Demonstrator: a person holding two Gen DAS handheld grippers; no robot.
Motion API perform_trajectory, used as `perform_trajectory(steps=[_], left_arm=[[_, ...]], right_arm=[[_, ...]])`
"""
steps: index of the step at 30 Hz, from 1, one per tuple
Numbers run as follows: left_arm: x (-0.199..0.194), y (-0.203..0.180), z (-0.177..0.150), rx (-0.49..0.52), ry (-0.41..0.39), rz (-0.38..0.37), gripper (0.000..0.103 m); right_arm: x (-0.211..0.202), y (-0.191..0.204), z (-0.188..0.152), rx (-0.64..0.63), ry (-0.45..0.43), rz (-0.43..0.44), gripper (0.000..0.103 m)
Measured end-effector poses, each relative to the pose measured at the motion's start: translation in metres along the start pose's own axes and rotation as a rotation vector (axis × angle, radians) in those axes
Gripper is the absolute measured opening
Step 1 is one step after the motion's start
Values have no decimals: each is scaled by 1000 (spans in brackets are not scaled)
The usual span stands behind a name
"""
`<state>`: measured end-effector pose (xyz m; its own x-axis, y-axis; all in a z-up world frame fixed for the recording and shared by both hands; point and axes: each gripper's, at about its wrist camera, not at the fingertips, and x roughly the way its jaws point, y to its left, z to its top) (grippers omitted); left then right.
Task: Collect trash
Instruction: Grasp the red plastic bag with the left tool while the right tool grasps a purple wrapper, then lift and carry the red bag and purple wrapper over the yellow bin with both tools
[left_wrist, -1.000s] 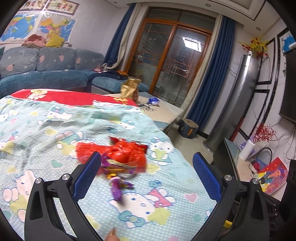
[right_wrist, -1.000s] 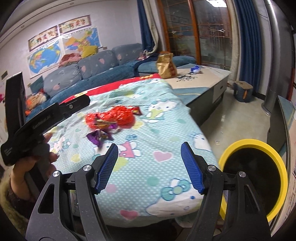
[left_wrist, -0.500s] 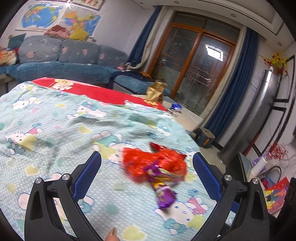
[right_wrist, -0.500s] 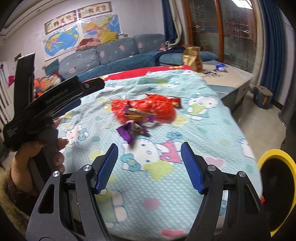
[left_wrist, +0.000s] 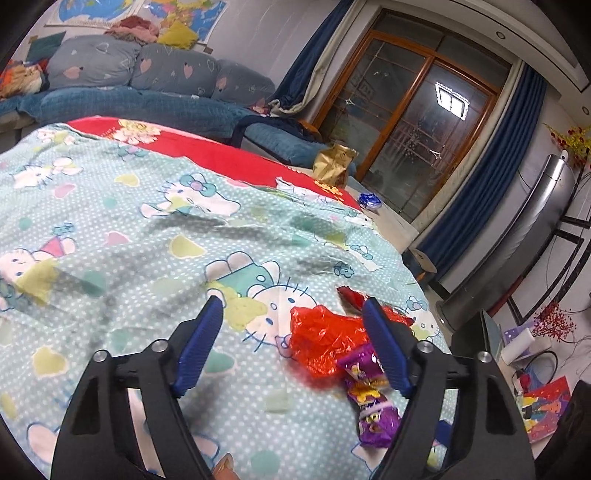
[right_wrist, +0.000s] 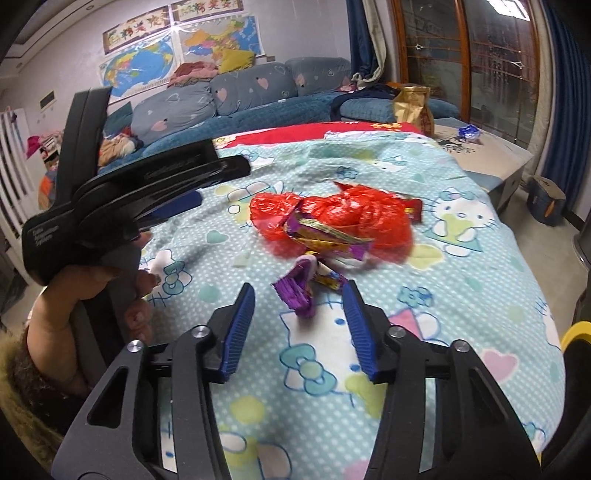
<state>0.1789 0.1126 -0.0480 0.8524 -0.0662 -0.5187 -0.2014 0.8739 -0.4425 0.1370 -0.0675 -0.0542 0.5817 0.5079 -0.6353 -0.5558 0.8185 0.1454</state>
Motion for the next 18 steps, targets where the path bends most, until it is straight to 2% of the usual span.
perform_trajectory(steps=[2,4,8,10,14,16,18], left_arm=[[10,1,1,-14,24,-14,69],[20,4,1,-35,52,-33,68],[35,6,-2,-59,93,-60,62],[43,7,-5,-82,118,-75,55],[52,5,-12,-101,150,-108,50],[53,0,-15,-94,159,-121,31],[51,-5,-17,-81,159,-122,18]], right_arm=[[6,2,1,-3,9,5,23],[13,2,2,0,30,13,14],[11,2,-1,3,33,12,11],[7,0,-3,14,33,17,10],[-5,-6,-7,30,24,19,8],[-10,-10,-7,37,19,21,8],[-17,-13,-8,42,12,21,8]])
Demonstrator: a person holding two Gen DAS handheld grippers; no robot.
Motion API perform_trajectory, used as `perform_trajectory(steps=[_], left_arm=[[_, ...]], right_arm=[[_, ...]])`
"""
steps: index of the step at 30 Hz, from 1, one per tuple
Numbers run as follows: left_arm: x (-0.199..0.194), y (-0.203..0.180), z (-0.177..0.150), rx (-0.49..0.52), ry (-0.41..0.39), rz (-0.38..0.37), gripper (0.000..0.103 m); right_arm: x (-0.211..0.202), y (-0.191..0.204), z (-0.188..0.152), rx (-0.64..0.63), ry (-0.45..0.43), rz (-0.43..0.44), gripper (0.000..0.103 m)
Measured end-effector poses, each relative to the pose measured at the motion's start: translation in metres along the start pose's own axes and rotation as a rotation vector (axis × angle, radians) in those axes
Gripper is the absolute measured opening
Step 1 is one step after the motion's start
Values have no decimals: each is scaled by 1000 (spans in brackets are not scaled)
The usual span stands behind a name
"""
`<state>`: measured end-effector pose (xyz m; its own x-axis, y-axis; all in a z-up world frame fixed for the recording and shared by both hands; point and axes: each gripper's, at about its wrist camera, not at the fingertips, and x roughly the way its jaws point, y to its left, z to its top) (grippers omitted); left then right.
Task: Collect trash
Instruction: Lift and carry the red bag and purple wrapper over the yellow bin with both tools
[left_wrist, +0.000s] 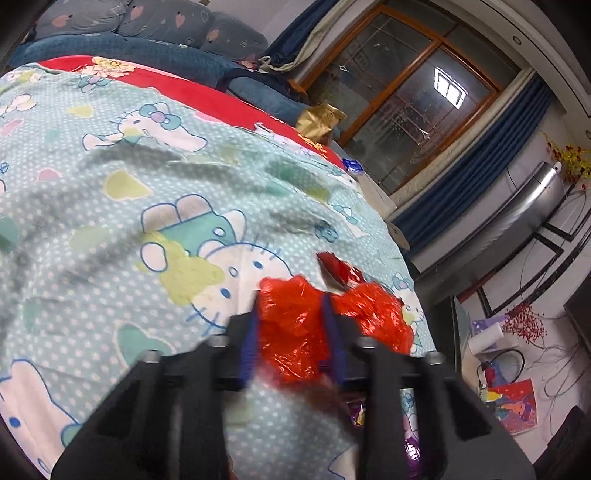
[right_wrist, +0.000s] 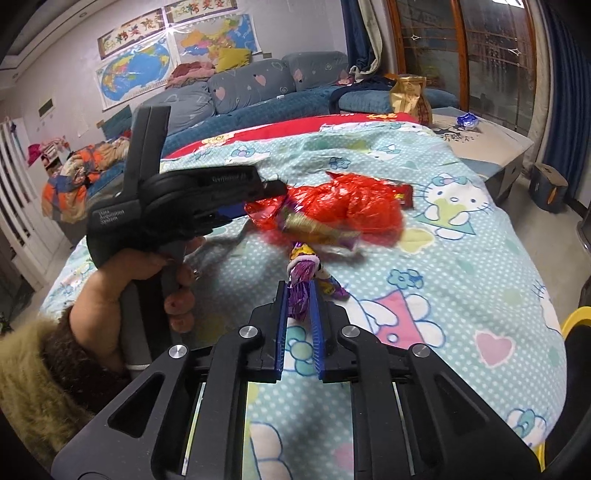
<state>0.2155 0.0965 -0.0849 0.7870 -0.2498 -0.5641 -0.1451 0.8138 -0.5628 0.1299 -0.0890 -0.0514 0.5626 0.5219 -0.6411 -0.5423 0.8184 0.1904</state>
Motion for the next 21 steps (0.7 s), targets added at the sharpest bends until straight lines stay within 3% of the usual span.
perform_trajectory(steps=[4,21], left_arm=[[-12,-13,-5,39,-18,-24,7],[-79,-73,-7,149,-130,-183,5]], right_arm=[[-12,-7,-3,9,-9,1,7],[-53,-45,-4,82,-45,-21,1]])
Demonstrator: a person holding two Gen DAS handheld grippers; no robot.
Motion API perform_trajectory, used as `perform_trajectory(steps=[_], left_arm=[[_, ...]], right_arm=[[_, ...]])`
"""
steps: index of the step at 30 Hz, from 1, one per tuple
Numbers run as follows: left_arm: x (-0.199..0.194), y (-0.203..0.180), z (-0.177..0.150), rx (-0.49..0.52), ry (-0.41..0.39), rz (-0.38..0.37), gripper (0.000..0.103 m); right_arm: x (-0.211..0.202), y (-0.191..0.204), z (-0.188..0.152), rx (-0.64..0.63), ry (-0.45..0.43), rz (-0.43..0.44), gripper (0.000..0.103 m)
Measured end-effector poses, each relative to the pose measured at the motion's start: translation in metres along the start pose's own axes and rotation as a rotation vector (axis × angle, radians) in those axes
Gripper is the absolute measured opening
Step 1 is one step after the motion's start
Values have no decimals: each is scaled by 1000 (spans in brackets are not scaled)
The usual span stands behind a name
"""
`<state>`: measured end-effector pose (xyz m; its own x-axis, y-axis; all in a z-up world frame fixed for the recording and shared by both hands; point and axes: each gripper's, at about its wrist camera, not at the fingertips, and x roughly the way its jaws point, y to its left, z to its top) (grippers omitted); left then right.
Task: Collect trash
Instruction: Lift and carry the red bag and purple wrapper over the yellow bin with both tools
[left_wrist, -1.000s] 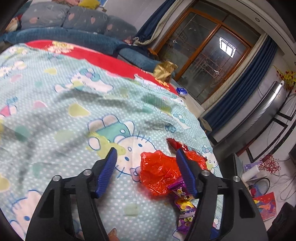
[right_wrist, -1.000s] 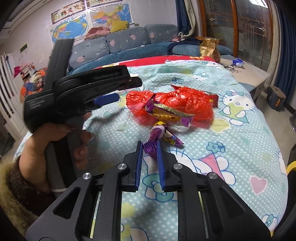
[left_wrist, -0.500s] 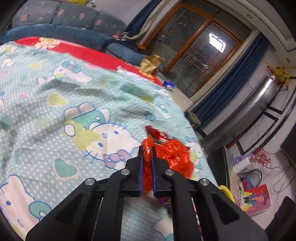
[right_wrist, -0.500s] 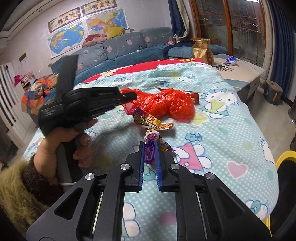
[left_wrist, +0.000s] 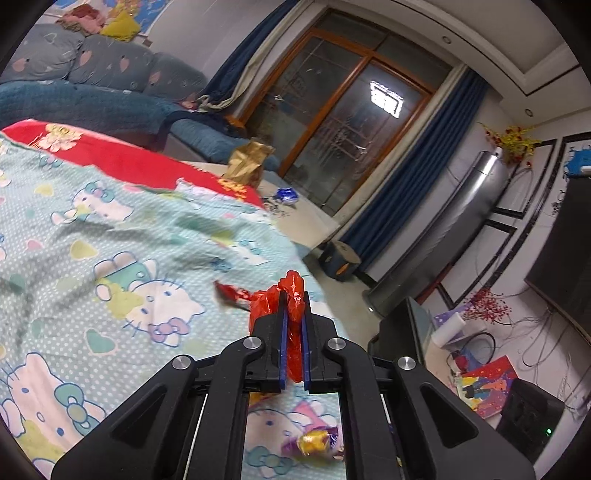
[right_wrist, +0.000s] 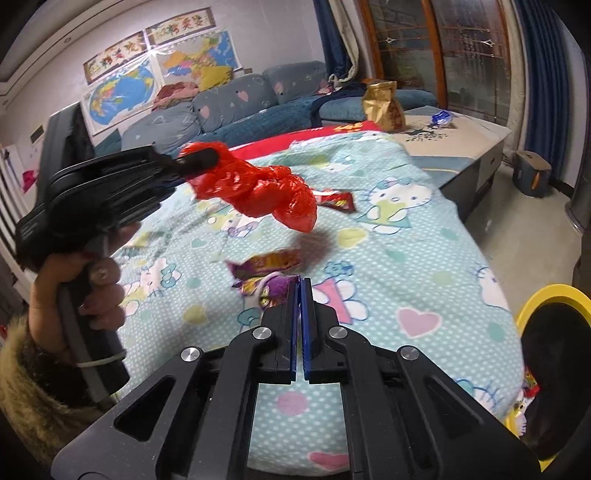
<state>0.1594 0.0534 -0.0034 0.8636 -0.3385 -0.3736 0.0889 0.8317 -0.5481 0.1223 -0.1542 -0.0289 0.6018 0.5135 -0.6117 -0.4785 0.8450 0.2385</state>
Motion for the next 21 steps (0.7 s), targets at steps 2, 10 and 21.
perform_trajectory(steps=[2,10,21], left_arm=[[-2,-8,-1,11,-1,-16,5],[-6,-34,-5,57,7,-69,5],[5,-63,-19,117,48,-125,5]], right_arm=[[-2,-4,1,11,-6,-7,1],[-19,-20,6,34,-47,-44,1],[-50,-64,11,103,-115,-138,1]])
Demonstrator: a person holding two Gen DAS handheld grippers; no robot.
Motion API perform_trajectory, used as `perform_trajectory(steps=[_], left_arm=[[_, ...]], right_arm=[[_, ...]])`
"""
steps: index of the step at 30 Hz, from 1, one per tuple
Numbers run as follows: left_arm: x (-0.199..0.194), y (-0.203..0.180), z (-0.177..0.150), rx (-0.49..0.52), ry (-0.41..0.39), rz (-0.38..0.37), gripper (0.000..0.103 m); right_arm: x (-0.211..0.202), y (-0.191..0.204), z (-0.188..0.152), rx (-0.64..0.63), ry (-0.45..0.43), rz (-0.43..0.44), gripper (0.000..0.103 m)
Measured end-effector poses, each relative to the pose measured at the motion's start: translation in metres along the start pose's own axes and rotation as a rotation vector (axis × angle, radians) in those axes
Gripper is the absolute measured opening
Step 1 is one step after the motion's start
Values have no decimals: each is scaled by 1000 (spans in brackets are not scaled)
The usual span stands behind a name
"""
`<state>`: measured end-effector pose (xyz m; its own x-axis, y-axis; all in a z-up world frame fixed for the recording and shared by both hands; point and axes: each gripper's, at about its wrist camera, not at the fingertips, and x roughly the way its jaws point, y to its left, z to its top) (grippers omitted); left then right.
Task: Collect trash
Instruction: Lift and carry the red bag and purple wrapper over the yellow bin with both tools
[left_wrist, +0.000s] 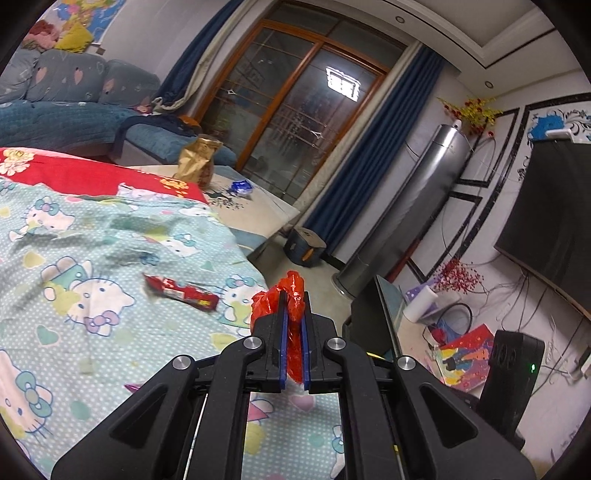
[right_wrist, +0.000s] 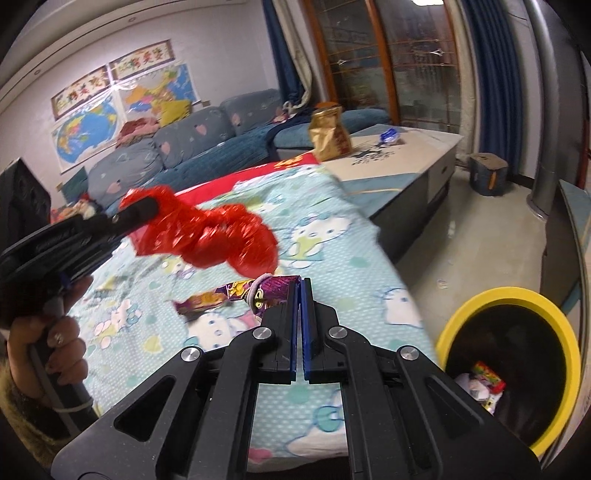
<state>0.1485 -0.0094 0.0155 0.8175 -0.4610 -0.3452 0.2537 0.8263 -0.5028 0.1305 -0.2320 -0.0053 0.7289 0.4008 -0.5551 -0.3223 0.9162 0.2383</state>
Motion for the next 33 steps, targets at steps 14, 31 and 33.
perform_trajectory(steps=[14,31,33], left_arm=[[18,-36,-14,72,48,-53,5],[46,-90,-39,175,129,-140,5],[50,-95,-42,185,138,-148,5]], right_arm=[[-25,-52,2,88,-54,-120,1],[-50,-107,-11,199,-89,-241,1],[-51,-112,-13,213,-92,-252,1]])
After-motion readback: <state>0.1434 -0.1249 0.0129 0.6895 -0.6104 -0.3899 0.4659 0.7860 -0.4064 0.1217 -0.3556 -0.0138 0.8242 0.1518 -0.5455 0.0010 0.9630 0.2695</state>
